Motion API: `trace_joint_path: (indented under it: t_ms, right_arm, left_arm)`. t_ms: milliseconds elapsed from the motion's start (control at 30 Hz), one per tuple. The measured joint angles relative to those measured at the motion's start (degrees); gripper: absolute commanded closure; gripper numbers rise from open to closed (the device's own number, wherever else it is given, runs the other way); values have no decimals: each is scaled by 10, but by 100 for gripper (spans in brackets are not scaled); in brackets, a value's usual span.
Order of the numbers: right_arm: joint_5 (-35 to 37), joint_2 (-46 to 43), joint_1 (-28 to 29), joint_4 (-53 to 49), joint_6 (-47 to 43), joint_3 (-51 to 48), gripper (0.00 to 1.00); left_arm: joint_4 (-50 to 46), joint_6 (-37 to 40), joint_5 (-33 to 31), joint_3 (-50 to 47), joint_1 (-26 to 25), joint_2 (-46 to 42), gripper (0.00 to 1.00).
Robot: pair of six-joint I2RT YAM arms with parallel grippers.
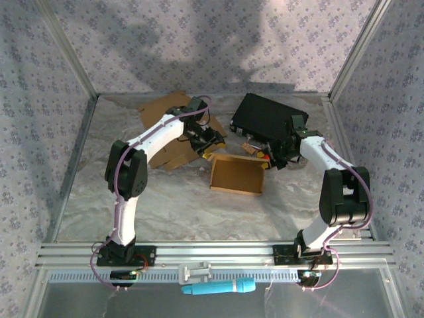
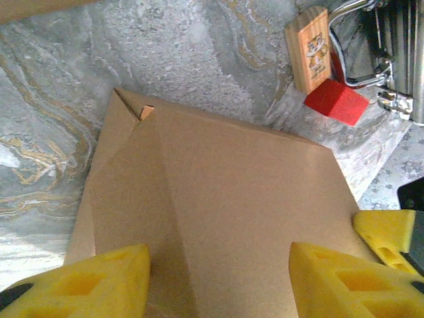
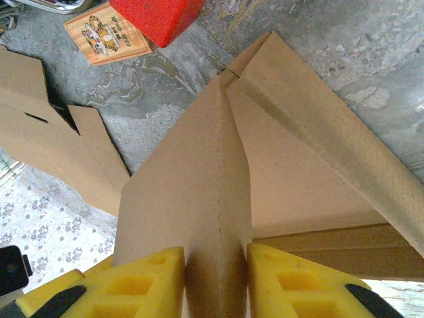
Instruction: Fold the paper box
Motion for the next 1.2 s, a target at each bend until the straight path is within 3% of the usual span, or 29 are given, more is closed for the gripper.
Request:
trace_joint_path:
  t_ms: [433, 600, 1200]
  right_arm:
    - [1, 0, 0, 4, 5, 0, 72]
    - [1, 0, 0, 3, 3, 0, 73]
    - [75, 1, 42, -85, -156, 19, 72]
  left_arm:
    - [24, -38, 8, -5, -10, 0, 57]
    - [24, -39, 6, -19, -10, 0, 58]
    - [70, 25, -24, -142, -36, -39, 62]
